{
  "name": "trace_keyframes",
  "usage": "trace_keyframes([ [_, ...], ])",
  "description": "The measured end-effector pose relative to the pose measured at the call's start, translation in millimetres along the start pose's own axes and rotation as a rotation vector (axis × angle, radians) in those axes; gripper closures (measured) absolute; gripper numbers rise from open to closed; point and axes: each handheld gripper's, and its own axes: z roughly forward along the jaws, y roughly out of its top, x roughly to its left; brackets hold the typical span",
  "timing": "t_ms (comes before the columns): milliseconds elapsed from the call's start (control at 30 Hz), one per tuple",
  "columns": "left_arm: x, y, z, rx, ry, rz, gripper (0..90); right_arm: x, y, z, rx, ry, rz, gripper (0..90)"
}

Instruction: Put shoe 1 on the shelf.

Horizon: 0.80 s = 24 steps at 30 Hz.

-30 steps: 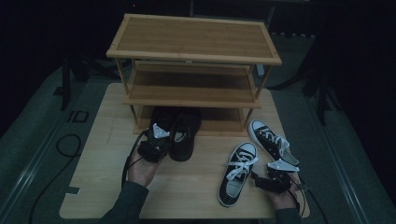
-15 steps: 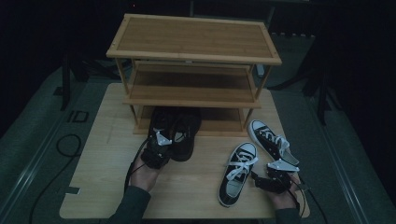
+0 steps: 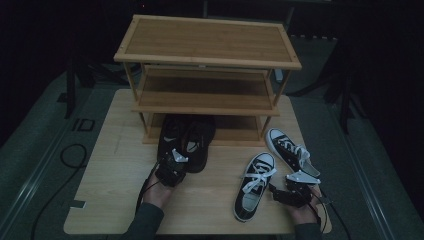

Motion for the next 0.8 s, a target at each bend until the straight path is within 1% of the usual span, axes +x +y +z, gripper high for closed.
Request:
trace_keyframes([
  [133, -4.9, -0.1, 5.6, 0.01, -0.001, 0.01, 89.9, 0.0, 0.0, 0.0, 0.0, 0.0, 0.0, 24.4],
  [167, -7.7, -0.3, 9.1, 0.023, 0.003, 0.027, 90.0, 0.0, 0.0, 0.0, 0.0, 0.0, 0.0, 24.4],
  [233, -10.0, 0.4, 10.1, 0.017, 0.006, 0.029, 90.0, 0.0, 0.0, 0.0, 0.0, 0.0, 0.0, 24.4],
  [400, -10.9, 2.1, 12.2, 0.006, 0.011, 0.023, 90.0, 0.1, 0.0, 0.0, 0.0, 0.0, 0.001, 24.4],
  [433, -10.8, 3.7, 13.7, 0.001, 0.002, 0.011, 90.0, 0.1, 0.0, 0.0, 0.0, 0.0, 0.001, 24.4],
  [533, -11.7, 5.4, 14.4, -0.002, 0.013, 0.02, 90.0, 0.0, 0.0, 0.0, 0.0, 0.0, 0.0, 24.4],
  [567, -10.6, 8.3, 13.7, -0.008, 0.024, 0.007, 89.9, 0.0, 0.0, 0.0, 0.0, 0.0, 0.0, 24.4],
  [600, -10.6, 8.3, 13.7, -0.008, 0.024, 0.007, 90.0, 0.0, 0.0, 0.0, 0.0, 0.0, 0.0, 24.4],
  [633, -8.1, 11.8, 11.7, -0.02, 0.024, -0.003, 89.9, 0.0, 0.0, 0.0, 0.0, 0.0, 0.0, 24.4],
  [667, -8.1, 11.8, 11.7, -0.02, 0.024, -0.003, 90.0, 0.0, 0.0, 0.0, 0.0, 0.0, 0.0, 24.4],
  [700, -7.4, 15.1, 10.1, -0.028, 0.009, -0.001, 90.0, 0.0, 0.0, 0.0, 0.0, 0.0, 0.0, 24.4],
  [800, -9.0, 17.5, 9.9, -0.027, 0.016, 0.011, 90.0, 0.0, 0.0, 0.0, 0.0, 0.0, 0.0, 24.4],
])
